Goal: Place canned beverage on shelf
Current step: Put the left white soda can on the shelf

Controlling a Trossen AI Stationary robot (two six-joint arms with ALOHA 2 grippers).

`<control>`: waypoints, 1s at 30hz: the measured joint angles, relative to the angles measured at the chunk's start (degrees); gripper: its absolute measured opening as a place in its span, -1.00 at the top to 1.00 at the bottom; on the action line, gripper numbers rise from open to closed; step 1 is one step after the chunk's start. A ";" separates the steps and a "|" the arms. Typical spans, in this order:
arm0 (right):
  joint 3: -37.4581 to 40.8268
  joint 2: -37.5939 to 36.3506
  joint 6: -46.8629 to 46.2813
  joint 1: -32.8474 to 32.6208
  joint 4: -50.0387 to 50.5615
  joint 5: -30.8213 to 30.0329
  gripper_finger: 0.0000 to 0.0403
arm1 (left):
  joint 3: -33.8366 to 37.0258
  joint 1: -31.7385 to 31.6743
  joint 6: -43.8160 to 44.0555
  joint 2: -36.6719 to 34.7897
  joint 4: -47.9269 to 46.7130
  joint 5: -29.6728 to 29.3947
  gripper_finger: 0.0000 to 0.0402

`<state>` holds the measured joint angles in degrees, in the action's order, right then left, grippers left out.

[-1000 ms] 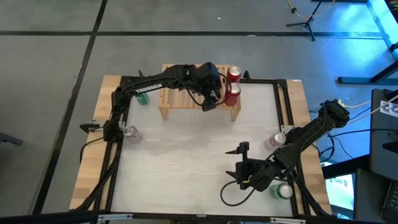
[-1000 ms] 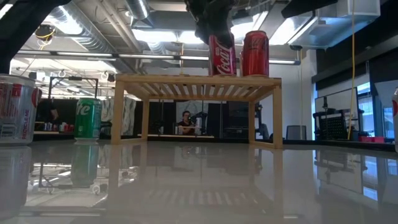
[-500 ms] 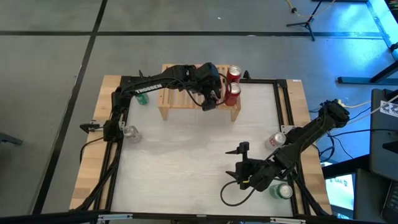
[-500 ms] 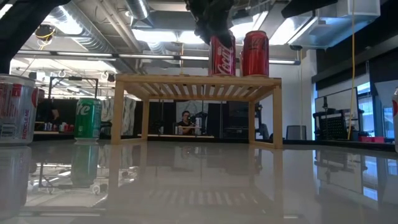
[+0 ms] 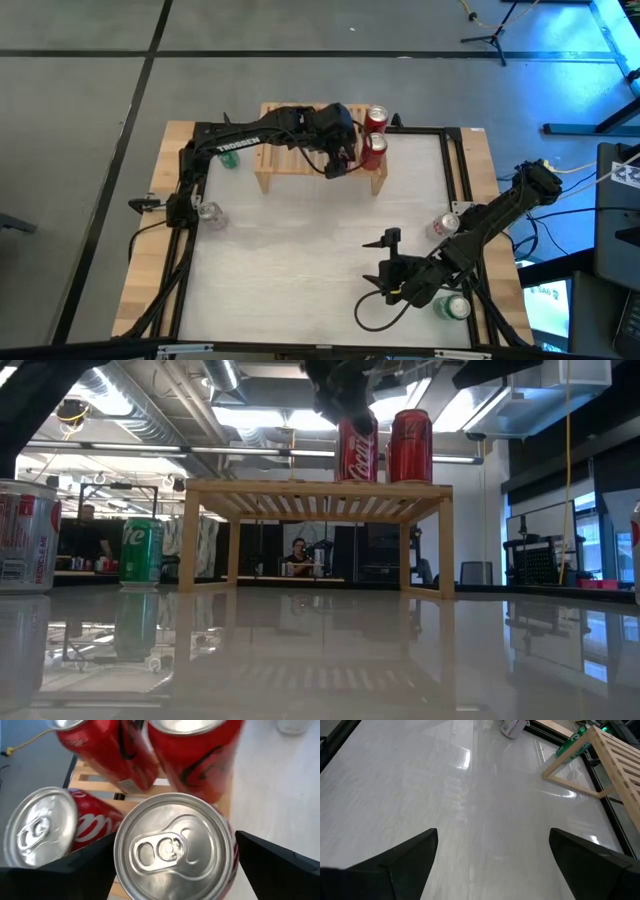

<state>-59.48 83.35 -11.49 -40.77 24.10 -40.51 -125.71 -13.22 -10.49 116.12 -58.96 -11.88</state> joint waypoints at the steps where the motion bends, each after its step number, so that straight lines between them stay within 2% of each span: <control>1: 0.00 0.00 0.00 0.01 0.00 0.00 -0.89 | -0.02 0.27 -0.39 0.00 0.00 -0.20 -0.81; 9: 0.00 0.00 0.02 -0.01 -0.18 0.00 -0.89 | -2.34 1.97 -0.60 -0.13 -0.46 -5.71 -0.81; 18: 0.02 0.00 0.02 -0.01 -0.17 0.00 -0.89 | -9.38 2.64 -0.55 -0.13 -3.19 -6.02 -0.81; 22: 0.02 0.02 0.00 -0.01 -0.27 0.00 -0.89 | -8.44 4.22 -0.48 -3.50 -3.34 -6.26 -0.81; 30: 0.02 0.02 0.00 -0.03 -0.33 0.01 -0.89 | -8.44 6.87 7.03 -10.02 -16.14 -6.66 -0.81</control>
<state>-59.46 83.37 -11.49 -40.80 23.77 -40.51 -134.15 -6.35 -3.46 106.10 -75.10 -18.54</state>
